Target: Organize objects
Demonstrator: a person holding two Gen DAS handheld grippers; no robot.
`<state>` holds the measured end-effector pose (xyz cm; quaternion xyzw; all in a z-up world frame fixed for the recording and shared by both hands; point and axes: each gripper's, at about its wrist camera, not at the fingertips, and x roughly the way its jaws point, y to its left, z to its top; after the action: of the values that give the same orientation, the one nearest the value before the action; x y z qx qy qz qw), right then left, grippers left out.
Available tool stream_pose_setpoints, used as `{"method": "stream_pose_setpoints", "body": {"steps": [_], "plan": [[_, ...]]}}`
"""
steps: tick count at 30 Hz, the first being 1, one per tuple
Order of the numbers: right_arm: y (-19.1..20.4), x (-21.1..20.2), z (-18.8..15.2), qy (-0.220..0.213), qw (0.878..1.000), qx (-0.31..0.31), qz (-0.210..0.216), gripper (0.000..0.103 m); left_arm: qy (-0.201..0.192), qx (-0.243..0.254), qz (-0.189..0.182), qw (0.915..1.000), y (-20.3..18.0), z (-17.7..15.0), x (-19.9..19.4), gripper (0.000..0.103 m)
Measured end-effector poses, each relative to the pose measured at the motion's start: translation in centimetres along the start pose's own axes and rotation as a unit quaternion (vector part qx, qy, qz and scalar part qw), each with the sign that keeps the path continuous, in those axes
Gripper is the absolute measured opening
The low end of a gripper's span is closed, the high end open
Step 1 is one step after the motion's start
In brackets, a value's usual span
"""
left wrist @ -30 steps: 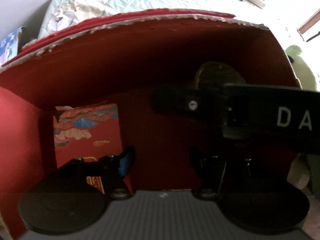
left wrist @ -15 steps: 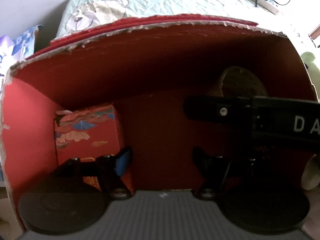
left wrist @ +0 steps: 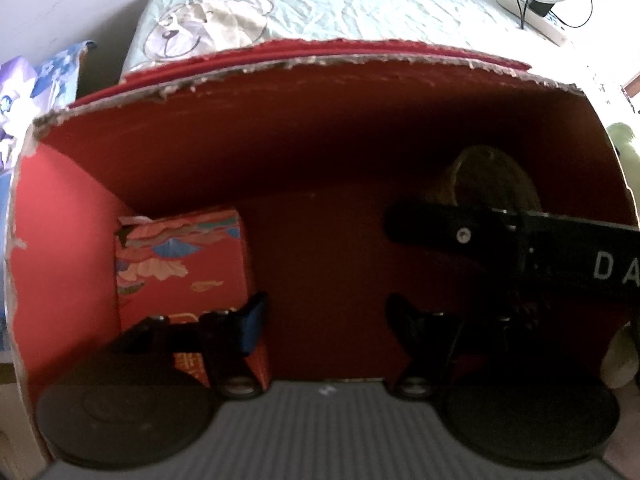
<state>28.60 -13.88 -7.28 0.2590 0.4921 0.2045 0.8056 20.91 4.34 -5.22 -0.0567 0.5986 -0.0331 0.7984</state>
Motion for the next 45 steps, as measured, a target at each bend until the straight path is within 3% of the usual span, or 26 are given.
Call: {"method": "stream_pose_setpoints", "body": {"steps": [9,45], "plan": [[0.4,0.2,0.0,0.008,1.0,-0.014,-0.012,0.036,-0.011,0.02,0.03,0.9993,-2.7,-0.3,0.5,0.066],[0.8,0.4,-0.2,0.01,0.998,-0.021,-0.06,0.036,-0.041,0.028,0.056,0.9972,-3.4,-0.9,-0.5,0.062]]}}
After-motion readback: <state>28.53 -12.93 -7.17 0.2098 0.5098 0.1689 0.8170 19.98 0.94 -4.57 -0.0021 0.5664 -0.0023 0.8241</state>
